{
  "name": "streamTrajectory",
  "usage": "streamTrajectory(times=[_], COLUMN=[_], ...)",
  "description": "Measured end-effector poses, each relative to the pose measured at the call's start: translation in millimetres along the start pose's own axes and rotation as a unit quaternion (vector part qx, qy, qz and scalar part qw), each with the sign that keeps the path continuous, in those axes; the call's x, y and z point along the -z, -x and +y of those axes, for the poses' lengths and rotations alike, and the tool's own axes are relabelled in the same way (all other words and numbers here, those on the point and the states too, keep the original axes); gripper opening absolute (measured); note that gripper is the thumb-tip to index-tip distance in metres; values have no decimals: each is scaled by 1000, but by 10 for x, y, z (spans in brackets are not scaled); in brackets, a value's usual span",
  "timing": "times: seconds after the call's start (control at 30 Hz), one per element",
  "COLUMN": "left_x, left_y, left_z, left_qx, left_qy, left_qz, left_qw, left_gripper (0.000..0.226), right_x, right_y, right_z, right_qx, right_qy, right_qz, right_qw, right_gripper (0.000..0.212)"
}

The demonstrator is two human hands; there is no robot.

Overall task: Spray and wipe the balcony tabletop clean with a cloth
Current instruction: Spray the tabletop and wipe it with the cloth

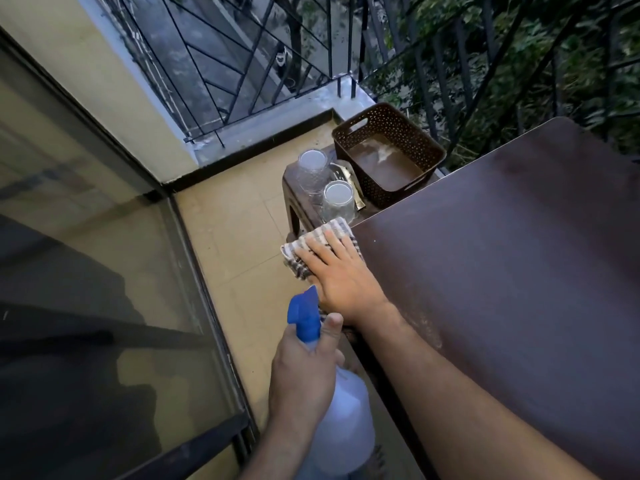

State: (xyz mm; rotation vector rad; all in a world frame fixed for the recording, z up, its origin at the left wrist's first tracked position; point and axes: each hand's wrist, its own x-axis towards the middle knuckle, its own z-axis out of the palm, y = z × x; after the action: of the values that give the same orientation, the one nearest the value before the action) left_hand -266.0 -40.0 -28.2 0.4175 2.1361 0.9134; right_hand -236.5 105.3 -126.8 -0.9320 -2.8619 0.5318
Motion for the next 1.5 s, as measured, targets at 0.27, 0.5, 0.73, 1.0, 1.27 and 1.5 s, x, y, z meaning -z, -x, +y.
streamTrajectory(times=[0.27,0.5,0.73,1.0,1.27,1.5], left_x=[38,52,31,16,2,-124], left_y=[-102,-112,-79,-350,-590,-730], left_z=[115,113,267,478,885,1075], left_qx=[-28,-49,-66,-100,-127,-175], left_qy=[0,-15,-33,-24,28,36], left_qz=[0,-6,-29,-62,-135,-153], left_qw=[1000,999,997,993,982,972], left_gripper=[68,73,72,76,102,74], right_x=[66,203,421,358,258,74], right_y=[1041,1479,639,409,957,931], right_z=[19,504,1019,784,537,424], right_qx=[4,-120,-279,-230,-224,-252], right_qy=[-34,-8,-6,-15,-56,-58], right_qz=[25,34,91,75,83,187], right_qw=[999,992,956,970,969,948], right_gripper=[48,59,54,55,71,62])
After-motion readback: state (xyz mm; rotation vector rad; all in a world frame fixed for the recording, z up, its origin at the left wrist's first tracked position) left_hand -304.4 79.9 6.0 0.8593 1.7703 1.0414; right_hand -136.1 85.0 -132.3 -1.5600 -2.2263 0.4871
